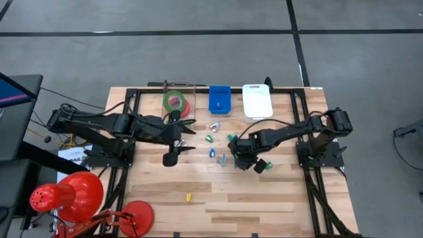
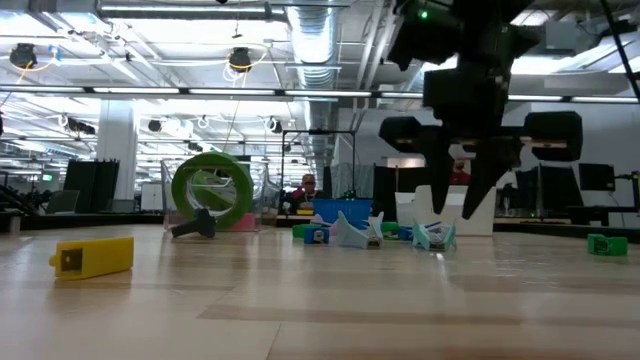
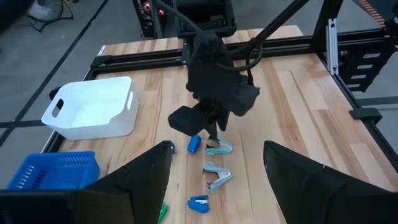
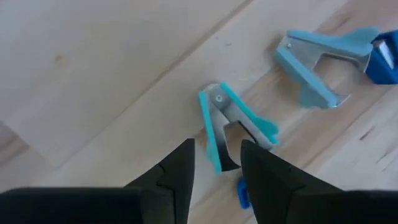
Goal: Pick and place Stapler, Stapler remover, tape
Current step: Put the light blue stapler remover into the white bin, then put the blue stapler into the blue bin
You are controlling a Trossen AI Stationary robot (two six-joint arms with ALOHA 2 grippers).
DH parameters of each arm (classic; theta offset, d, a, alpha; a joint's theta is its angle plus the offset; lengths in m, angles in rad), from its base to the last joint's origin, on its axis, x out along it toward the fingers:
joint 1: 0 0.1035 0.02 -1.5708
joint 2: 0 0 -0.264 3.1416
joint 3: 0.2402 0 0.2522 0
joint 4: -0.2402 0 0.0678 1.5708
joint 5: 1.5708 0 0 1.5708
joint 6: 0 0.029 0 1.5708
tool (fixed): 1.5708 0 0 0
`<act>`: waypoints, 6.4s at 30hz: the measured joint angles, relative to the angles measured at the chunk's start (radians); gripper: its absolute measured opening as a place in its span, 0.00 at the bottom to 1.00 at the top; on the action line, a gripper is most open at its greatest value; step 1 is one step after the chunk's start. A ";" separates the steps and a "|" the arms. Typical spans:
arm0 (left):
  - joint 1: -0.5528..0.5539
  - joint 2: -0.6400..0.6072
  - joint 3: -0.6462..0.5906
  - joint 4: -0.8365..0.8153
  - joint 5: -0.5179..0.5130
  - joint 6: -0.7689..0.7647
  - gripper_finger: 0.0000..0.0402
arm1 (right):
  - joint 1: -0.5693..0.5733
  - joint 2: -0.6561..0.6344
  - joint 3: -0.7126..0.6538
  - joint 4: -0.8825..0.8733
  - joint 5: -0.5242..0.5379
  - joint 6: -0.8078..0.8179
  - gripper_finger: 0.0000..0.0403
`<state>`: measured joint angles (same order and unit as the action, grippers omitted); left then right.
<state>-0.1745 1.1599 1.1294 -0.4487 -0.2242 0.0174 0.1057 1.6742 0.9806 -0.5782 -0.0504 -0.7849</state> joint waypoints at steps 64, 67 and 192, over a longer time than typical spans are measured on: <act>0.000 0.000 0.000 0.007 -0.019 0.000 0.61 | -0.038 -0.198 0.032 -0.080 0.059 0.293 0.00; 0.000 0.000 0.000 0.008 -0.019 0.000 0.61 | -0.069 -0.241 0.032 -0.093 0.086 0.333 0.00; 0.113 0.000 0.000 0.074 -0.018 -0.001 0.61 | -0.462 -0.422 0.063 -0.108 -0.189 0.397 0.59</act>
<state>-0.0619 1.1603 1.1294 -0.3750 -0.2424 0.0168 -0.3563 1.2519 1.0437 -0.6865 -0.2394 -0.3882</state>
